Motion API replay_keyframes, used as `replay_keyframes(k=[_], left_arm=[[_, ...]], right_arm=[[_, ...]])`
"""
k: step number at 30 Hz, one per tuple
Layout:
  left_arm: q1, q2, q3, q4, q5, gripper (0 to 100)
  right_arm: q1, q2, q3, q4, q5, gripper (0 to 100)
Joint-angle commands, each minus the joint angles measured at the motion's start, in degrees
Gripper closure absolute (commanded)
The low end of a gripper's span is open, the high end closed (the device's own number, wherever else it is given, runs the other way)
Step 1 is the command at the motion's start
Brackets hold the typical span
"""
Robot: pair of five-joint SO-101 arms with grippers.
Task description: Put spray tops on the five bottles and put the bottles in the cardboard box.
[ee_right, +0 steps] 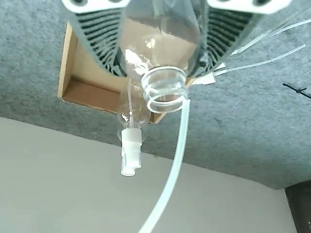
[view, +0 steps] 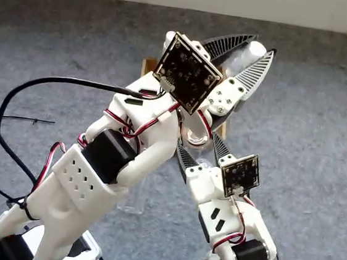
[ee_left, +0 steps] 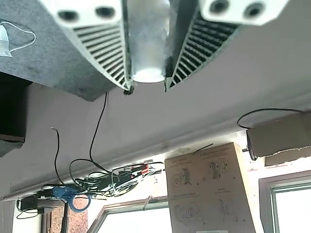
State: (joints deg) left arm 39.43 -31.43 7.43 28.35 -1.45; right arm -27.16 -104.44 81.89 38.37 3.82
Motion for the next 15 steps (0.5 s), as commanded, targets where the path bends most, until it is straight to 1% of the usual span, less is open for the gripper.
replay_keyframes(k=[1,5,15], left_arm=[[0.92,-1.27,-2.86,-1.32,-0.53,100],[0.92,-1.01,-2.86,-3.43,-0.62,100],[0.57,6.64,-8.04,-3.16,-0.53,100]], right_arm=[[-0.31,-0.57,-0.66,-1.63,-0.18,99.5],[-0.31,-0.57,-0.66,-1.63,-0.09,99.5],[-0.31,-0.57,-0.66,-1.63,-0.09,99.5]])
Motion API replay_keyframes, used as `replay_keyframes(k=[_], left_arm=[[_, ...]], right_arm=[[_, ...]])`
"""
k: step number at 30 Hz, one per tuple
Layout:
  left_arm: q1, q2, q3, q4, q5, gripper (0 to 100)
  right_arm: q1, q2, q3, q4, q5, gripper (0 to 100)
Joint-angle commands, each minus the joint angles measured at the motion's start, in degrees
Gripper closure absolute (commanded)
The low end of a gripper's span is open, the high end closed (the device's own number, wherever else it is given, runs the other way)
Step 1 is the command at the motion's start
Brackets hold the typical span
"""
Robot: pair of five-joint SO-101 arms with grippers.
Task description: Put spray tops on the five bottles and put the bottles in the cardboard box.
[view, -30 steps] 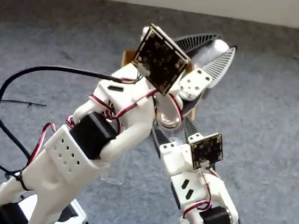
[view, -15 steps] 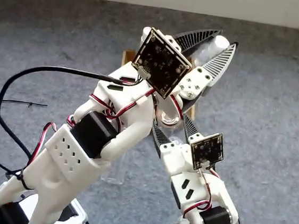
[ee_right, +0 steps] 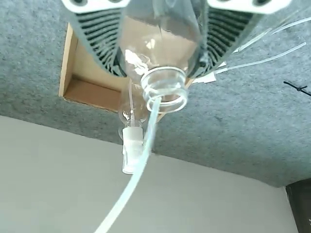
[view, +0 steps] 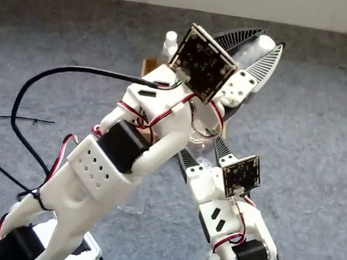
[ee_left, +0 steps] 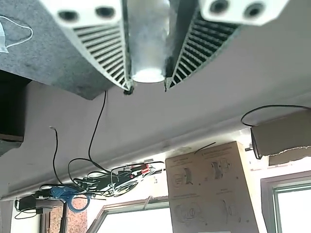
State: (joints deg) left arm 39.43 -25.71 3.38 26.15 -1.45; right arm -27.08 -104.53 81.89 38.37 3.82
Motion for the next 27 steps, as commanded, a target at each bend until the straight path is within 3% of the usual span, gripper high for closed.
replay_keyframes(k=[1,7,13,18,27], left_arm=[[0.75,1.01,-4.09,-0.97,-0.53,100],[0.92,1.01,-3.82,-0.79,-0.35,100],[1.01,-3.03,0.31,5.98,-0.18,100],[0.57,-12.97,12.53,10.20,-0.18,100],[0.57,-31.87,34.42,7.38,-0.35,100]], right_arm=[[-0.40,-0.48,-0.66,-1.63,-0.09,99.5],[-0.13,-0.48,-0.66,-1.63,-0.53,99.5],[0.57,0.04,-1.19,-5.14,-3.87,99.5],[4.09,0.13,-1.27,-8.48,-4.22,99.5],[4.09,0.13,-1.98,-9.36,-4.22,99.5]])
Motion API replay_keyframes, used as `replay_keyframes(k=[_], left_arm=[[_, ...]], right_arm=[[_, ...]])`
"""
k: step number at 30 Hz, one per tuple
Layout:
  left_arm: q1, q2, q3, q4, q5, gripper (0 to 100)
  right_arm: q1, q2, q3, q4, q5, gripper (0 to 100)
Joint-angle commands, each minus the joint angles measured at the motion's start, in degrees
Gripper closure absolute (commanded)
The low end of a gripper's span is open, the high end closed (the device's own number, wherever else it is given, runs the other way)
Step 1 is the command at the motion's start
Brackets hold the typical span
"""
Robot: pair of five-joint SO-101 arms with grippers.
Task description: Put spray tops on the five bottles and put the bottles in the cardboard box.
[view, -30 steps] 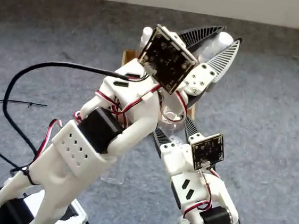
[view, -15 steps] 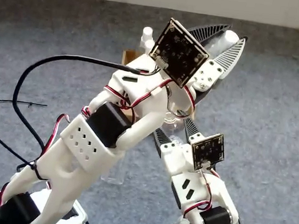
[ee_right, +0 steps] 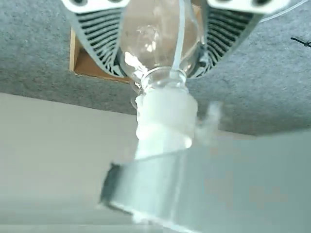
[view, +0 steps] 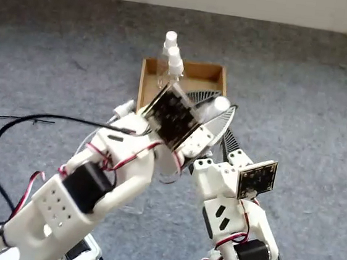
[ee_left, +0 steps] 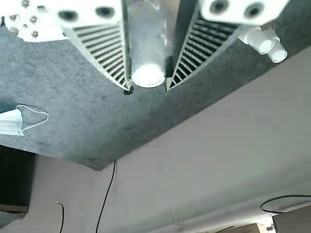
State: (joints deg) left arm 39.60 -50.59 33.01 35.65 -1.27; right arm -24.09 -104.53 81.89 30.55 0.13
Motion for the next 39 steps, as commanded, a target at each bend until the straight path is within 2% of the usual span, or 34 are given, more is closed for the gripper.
replay_keyframes(k=[1,4,6,9,13,19,21,25,28,31,35,39], left_arm=[[0.40,-7.08,5.76,-1.85,-0.53,100],[-1.10,-7.08,6.81,-1.67,-0.44,99],[-2.59,-7.08,6.73,-0.97,-0.35,96],[-3.65,-7.16,4.35,1.93,-0.35,89],[-3.56,-7.08,-2.59,8.35,-0.35,88],[-3.82,-7.08,-12.88,16.62,-0.62,88],[-4.62,-7.43,-14.99,20.13,-2.29,89],[-14.81,-7.60,-16.84,26.64,-7.56,89],[-26.59,-7.34,-16.57,31.91,-8.35,89],[-37.49,-7.16,-14.73,37.36,-8.35,89],[-48.84,-7.16,-6.64,38.33,-8.35,89],[-54.81,-7.16,3.03,38.33,-8.26,89]], right_arm=[[1.10,0.13,-2.51,-1.45,-0.53,99.5],[1.10,0.13,-3.56,-1.27,-0.53,99.5],[1.10,0.13,-3.56,-1.27,-0.53,99.5],[1.10,0.13,-3.30,-1.27,-0.26,99.5],[1.10,0.13,-3.12,-1.27,0.18,99.5],[1.27,-0.48,-3.12,-0.66,11.69,99.5],[1.27,-0.57,-3.12,3.38,15.21,99.5],[1.36,-0.57,-3.12,9.54,23.38,99.5],[1.45,-0.57,-3.21,2.77,24.62,99.5],[1.45,1.10,-3.03,-8.92,18.81,99.5],[1.36,11.91,-4.88,-16.48,10.37,99.5],[1.10,30.99,-14.64,-24.84,0.35,99.5]])
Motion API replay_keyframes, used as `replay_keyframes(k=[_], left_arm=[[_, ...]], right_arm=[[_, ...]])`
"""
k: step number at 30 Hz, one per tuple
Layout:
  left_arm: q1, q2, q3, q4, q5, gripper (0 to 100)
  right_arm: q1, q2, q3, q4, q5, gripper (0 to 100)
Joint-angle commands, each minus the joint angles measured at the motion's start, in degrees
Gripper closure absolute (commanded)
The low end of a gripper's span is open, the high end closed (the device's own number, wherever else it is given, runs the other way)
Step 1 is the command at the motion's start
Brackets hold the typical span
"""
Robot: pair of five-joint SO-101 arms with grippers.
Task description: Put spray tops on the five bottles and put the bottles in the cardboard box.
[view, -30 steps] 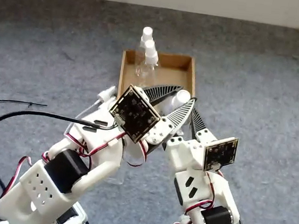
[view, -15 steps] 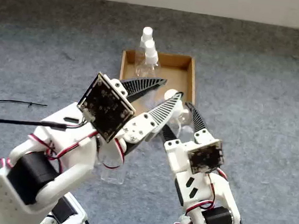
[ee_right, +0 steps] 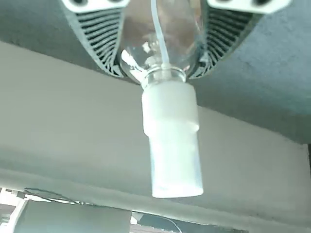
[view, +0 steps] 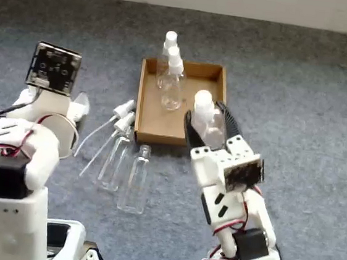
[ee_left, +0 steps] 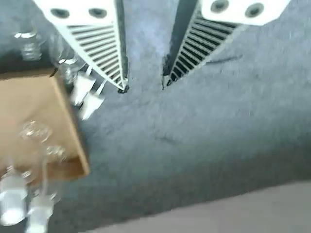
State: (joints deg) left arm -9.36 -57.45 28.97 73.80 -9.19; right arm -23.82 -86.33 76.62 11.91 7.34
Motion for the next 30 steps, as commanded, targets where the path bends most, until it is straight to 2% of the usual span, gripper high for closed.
replay_keyframes(k=[1,4,6,10,14,21,25,30], left_arm=[[-6.55,-0.40,9.89,0.00,-0.35,89],[-9.54,-0.66,18.77,-4.04,-0.35,89],[-12.62,-0.75,24.31,-8.70,-0.35,89],[-17.89,-0.75,35.03,-19.08,-0.44,89],[-18.86,-0.75,42.07,-28.31,-0.44,89],[-18.68,-0.57,43.56,-29.10,-0.44,89],[-17.80,-0.75,44.70,-29.27,-0.44,89],[-17.10,-0.75,44.88,-29.27,-0.53,89]], right_arm=[[0.75,17.71,-12.00,-7.60,-9.93,99.5],[-2.51,29.32,-17.98,-14.37,-16.53,99.5],[-5.14,34.77,-17.19,-20.62,-15.56,99.5],[-8.84,41.19,-9.80,-35.38,-7.56,99.5],[-9.45,48.48,-3.38,-50.33,-10.73,99.5],[-8.31,64.31,-6.90,-62.55,-10.99,99.5],[-8.48,72.48,-11.74,-62.90,-11.16,99.5],[-8.40,80.22,-17.27,-62.81,-15.56,99.5]])
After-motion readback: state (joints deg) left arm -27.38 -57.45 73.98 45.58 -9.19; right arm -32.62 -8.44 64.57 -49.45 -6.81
